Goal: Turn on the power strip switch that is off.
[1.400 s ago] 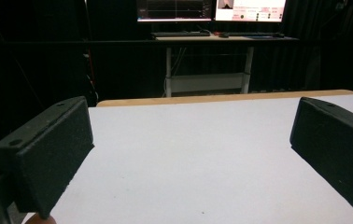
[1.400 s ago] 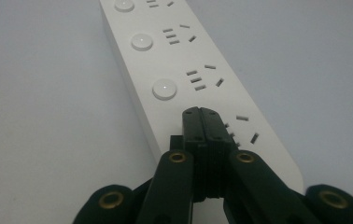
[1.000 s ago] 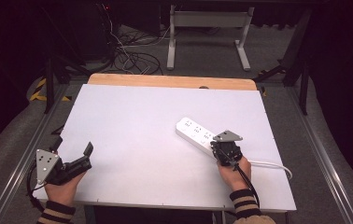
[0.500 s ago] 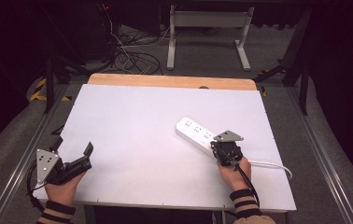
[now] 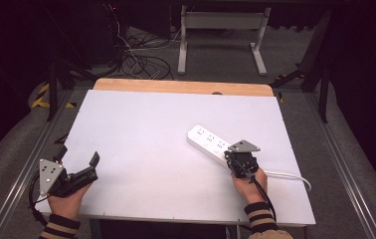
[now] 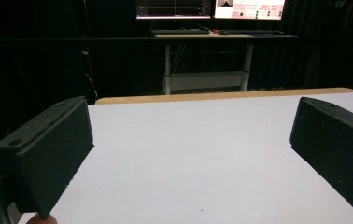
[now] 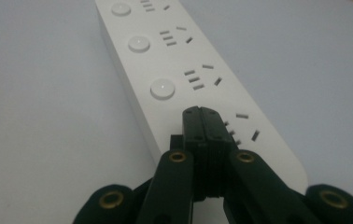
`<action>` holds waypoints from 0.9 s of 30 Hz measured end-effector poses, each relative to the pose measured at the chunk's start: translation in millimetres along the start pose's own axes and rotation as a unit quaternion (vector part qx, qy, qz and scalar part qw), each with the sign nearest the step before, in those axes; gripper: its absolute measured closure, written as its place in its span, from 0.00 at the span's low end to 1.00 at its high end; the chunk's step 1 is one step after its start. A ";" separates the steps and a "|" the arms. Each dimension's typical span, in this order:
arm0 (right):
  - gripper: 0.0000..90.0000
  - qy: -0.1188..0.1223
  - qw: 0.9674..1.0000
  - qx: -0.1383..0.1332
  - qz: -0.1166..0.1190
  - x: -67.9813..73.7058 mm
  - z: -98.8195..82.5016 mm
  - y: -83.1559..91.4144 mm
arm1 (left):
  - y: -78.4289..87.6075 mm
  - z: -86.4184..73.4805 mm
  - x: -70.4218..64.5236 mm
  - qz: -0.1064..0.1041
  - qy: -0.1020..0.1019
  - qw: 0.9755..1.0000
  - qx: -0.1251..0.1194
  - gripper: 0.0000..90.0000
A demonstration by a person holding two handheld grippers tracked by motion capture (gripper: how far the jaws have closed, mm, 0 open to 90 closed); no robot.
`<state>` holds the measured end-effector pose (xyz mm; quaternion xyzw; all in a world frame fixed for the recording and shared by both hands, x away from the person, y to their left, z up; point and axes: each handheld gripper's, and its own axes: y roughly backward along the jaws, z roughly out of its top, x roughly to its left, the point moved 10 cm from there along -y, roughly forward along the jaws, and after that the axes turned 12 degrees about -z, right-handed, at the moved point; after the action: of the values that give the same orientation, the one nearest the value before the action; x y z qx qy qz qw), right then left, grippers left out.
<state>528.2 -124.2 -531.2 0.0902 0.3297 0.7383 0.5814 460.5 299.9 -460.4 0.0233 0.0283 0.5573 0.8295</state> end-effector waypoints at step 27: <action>1.00 0.001 1.000 -0.011 -0.009 0.9 -0.4 -1.0 | -0.1 -0.2 -0.6 -0.002 -0.002 1.000 0.001 0.00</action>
<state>528.5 -123.4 -532.3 0.0804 0.3232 0.7366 0.5887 460.3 299.2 -460.6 0.0250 0.0267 0.5552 0.8309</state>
